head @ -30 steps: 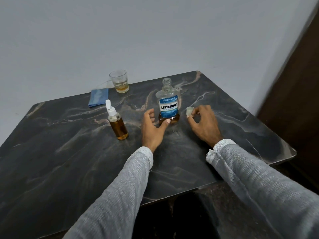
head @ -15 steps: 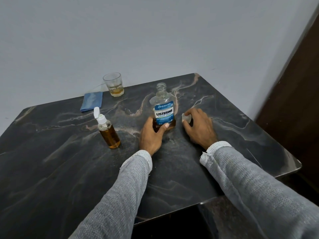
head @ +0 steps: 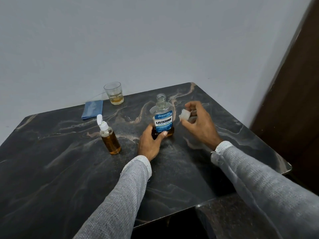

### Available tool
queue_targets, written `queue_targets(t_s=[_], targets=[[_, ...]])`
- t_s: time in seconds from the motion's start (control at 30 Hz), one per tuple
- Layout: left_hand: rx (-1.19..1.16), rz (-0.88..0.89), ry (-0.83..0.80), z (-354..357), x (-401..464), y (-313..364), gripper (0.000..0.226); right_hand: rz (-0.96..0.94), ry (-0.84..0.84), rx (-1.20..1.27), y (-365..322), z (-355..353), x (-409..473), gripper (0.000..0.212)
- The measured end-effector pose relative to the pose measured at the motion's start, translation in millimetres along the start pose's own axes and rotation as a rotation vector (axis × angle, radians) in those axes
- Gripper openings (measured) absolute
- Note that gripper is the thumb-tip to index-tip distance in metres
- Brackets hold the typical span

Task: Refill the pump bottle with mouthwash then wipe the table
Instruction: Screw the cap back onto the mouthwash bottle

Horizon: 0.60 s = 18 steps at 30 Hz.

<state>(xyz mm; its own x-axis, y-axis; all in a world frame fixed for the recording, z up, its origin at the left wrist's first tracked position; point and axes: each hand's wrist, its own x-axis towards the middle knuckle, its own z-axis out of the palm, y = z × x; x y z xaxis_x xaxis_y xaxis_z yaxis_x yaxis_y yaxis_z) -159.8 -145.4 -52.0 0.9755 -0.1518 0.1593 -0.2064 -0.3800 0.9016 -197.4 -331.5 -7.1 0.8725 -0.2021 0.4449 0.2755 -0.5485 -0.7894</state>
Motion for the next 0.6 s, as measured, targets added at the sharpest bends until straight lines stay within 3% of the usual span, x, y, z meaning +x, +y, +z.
queue_targets(t_s=[0.2,0.37,0.6], targets=[[0.004,-0.004,-0.006,-1.0,-1.1,1.0,0.039,-0.134,-0.12,-0.025,-53.2,-34.7,39.4,0.036],[0.011,-0.015,-0.008,-1.0,-1.3,1.5,0.04,-0.313,-0.293,-0.259,-93.8,-43.5,69.8,0.038],[-0.007,-0.013,-0.009,-2.8,-2.9,3.6,0.041,-0.369,-0.569,-0.503,-122.0,-28.2,93.1,0.041]])
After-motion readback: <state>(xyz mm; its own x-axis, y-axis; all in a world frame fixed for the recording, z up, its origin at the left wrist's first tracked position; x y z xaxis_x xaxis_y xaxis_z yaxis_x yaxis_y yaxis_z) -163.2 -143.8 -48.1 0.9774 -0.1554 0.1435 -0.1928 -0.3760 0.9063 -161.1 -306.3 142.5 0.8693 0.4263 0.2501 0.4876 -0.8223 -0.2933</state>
